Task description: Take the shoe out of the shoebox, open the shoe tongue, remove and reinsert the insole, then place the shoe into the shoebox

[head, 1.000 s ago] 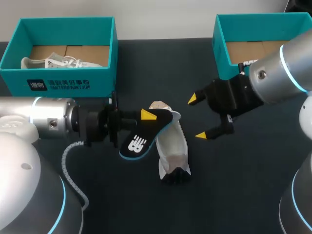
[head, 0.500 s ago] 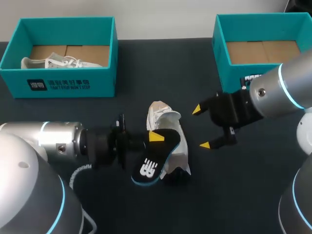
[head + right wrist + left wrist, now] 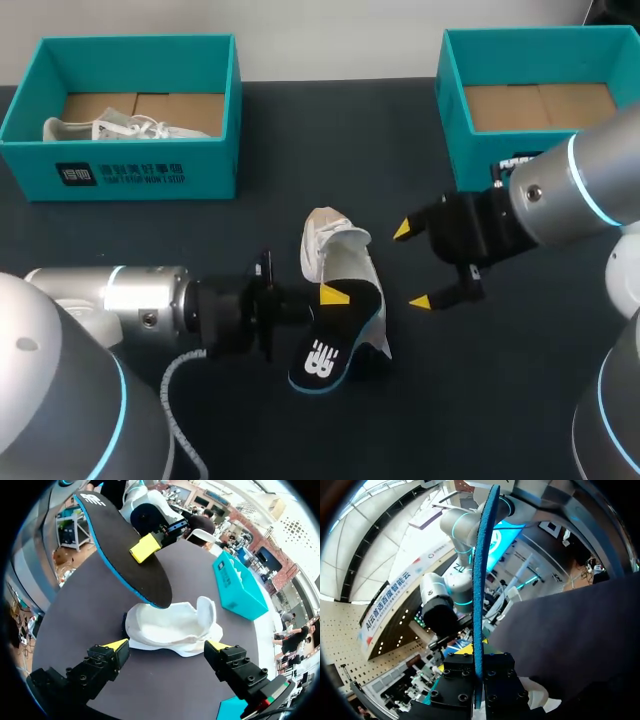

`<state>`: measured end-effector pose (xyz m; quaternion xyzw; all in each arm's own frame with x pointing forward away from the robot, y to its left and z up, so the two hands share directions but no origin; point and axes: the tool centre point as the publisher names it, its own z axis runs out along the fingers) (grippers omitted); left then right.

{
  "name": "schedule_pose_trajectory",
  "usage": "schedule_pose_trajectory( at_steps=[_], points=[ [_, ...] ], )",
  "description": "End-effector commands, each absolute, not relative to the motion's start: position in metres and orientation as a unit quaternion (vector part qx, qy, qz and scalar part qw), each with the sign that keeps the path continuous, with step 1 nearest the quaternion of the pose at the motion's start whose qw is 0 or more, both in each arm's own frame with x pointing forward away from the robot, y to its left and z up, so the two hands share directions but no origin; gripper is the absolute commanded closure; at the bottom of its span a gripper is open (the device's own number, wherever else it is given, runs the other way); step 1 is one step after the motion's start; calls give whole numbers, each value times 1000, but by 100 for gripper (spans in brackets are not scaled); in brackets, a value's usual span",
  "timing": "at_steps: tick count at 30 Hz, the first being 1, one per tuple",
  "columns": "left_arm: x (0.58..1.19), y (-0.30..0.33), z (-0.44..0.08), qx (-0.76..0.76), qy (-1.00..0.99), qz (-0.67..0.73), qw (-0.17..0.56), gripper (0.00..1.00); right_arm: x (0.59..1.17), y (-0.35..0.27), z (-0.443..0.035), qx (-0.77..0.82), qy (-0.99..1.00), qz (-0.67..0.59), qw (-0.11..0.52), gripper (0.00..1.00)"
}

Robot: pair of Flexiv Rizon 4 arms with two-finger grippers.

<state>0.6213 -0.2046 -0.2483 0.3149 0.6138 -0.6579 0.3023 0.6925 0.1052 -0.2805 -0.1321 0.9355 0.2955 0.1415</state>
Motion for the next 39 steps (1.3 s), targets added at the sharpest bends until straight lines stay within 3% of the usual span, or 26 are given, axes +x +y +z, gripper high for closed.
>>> schedule_pose_trajectory(
  at_steps=[1, 21, 39],
  points=[
    [625, -211, -255, 316, 615, -656, 304, 100, 701, 108, -301, -135, 934, 301, 139, 0],
    [633, -208, -249, 310, 615, -662, 296, 100, 727, 110, -340, -153, 932, 295, 145, 0],
    [630, -211, -251, 308, 617, -664, 290, 100, 720, 121, -345, -129, 947, 273, 110, 0]
  ],
)
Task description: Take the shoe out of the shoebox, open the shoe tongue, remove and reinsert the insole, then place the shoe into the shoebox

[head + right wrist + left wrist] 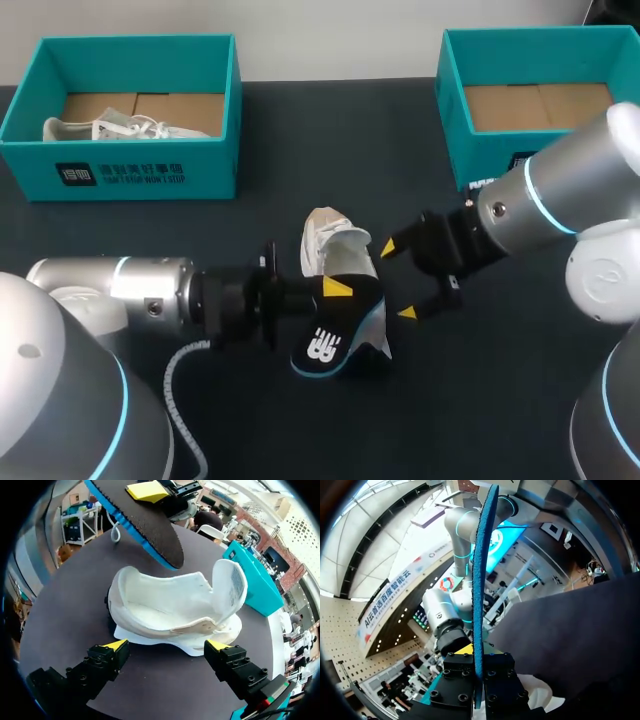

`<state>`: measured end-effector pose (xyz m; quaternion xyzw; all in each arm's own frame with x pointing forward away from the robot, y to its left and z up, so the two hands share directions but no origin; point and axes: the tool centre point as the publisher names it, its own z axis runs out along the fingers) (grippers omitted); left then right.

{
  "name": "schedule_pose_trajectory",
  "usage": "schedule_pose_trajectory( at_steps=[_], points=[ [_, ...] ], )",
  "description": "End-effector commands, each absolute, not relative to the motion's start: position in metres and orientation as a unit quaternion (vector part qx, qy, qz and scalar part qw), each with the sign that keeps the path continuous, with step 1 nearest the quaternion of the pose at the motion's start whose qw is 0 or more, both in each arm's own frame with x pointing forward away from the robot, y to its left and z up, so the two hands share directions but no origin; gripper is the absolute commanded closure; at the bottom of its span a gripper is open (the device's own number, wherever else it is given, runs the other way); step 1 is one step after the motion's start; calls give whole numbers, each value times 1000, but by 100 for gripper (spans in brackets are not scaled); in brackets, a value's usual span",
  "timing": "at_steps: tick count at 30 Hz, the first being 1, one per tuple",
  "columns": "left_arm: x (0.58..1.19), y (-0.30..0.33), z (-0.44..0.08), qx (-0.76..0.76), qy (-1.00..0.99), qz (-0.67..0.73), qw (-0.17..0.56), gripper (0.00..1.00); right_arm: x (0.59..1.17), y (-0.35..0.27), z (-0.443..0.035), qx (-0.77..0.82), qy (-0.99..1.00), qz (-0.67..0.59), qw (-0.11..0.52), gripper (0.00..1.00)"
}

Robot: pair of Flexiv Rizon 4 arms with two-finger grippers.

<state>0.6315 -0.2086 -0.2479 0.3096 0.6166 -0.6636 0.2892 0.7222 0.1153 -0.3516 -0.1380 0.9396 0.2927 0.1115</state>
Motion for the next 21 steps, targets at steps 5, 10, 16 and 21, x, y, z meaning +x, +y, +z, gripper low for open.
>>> schedule_pose_trajectory(
  at_steps=[5, 10, 16, 21],
  points=[
    [630, -210, -252, 305, 617, -665, 289, 100, 717, 123, -343, -118, 951, 267, 106, 0],
    [632, -209, -255, 302, 618, -667, 287, 100, 716, 126, -339, -115, 953, 261, 103, 0],
    [631, -210, -255, 304, 618, -669, 281, 100, 716, 125, -338, -119, 953, 260, 99, 0],
    [630, -214, -260, 302, 620, -670, 274, 100, 716, 125, -338, -119, 953, 260, 99, 0]
  ],
)
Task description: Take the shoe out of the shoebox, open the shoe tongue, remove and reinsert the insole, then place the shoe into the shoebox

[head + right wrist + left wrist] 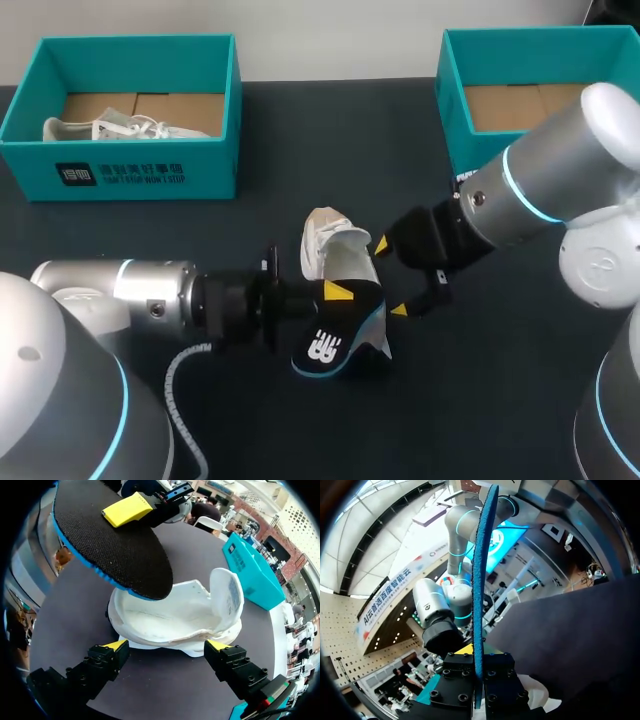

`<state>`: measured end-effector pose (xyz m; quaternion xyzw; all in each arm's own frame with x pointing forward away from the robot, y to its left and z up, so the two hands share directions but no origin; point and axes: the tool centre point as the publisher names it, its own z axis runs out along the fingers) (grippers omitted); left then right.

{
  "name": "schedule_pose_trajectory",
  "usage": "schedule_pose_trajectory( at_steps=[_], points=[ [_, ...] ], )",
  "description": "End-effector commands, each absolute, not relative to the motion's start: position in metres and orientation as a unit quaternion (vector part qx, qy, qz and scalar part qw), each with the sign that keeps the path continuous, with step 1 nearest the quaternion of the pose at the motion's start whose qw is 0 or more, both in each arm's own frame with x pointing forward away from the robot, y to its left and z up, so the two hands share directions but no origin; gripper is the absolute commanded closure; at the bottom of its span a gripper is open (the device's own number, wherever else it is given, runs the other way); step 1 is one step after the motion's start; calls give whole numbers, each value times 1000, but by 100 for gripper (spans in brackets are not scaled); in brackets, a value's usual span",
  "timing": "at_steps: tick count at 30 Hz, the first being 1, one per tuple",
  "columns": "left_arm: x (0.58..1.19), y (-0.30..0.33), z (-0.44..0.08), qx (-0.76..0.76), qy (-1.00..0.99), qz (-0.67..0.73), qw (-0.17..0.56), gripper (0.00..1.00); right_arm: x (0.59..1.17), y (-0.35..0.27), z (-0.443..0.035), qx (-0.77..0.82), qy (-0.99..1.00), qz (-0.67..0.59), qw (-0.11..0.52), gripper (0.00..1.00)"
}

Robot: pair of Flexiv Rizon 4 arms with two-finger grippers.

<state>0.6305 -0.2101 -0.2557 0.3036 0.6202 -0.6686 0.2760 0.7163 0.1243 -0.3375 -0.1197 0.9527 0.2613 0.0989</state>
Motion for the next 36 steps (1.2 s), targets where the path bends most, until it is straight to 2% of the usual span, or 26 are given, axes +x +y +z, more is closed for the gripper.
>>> schedule_pose_trajectory(
  at_steps=[1, 36],
  points=[
    [630, -215, -263, 302, 621, -669, 275, 100, 716, 125, -338, -119, 953, 260, 99, 0],
    [675, -224, -321, 259, 673, -645, 253, 100, 716, 125, -338, -119, 953, 260, 99, 0]
  ],
)
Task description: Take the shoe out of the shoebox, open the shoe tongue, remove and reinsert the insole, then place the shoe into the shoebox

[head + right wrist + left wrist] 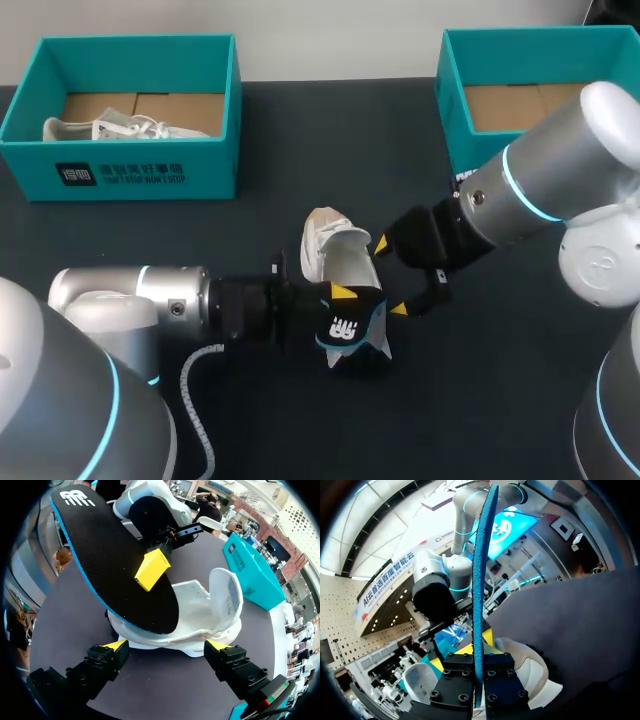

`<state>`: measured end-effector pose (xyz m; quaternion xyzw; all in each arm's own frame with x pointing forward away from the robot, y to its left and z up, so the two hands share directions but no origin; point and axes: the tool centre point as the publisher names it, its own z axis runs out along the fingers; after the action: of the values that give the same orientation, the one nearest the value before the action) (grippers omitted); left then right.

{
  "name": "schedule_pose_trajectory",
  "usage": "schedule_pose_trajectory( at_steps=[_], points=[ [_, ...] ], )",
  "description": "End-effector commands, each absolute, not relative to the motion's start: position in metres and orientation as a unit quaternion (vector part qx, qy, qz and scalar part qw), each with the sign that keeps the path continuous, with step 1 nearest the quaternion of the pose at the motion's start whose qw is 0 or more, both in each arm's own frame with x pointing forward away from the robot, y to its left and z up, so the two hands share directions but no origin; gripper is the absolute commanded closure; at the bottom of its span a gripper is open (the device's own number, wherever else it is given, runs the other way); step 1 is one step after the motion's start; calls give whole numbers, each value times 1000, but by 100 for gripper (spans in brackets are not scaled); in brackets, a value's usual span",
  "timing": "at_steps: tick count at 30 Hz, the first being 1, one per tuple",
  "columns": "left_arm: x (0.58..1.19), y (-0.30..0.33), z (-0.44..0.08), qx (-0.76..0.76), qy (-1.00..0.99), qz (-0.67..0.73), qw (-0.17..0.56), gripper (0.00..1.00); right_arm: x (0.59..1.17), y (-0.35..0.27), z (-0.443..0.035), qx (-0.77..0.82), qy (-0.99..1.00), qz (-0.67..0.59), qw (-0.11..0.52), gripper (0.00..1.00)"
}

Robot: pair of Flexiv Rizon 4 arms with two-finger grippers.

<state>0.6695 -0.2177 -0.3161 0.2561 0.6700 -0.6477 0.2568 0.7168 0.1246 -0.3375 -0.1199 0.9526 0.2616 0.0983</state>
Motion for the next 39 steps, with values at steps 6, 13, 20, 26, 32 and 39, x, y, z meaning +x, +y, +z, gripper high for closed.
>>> schedule_pose_trajectory(
  at_steps=[6, 13, 20, 26, 32, 39],
  points=[
    [681, -222, -329, 266, 683, -631, 256, 100, 716, 125, -338, -119, 953, 260, 99, 0],
    [686, -220, -340, 272, 693, -615, 261, 100, 716, 125, -338, -119, 953, 260, 99, 0],
    [698, -219, -347, 268, 703, -602, 267, 100, 716, 125, -338, -119, 953, 260, 99, 0],
    [697, -215, -347, 260, 707, -601, 266, 100, 716, 125, -338, -119, 953, 260, 99, 0],
    [695, -215, -337, 260, 704, -606, 265, 59, 716, 125, -338, -119, 953, 260, 99, 0],
    [692, -217, -328, 266, 698, -610, 264, 56, 716, 125, -338, -119, 953, 260, 99, 0]
  ],
)
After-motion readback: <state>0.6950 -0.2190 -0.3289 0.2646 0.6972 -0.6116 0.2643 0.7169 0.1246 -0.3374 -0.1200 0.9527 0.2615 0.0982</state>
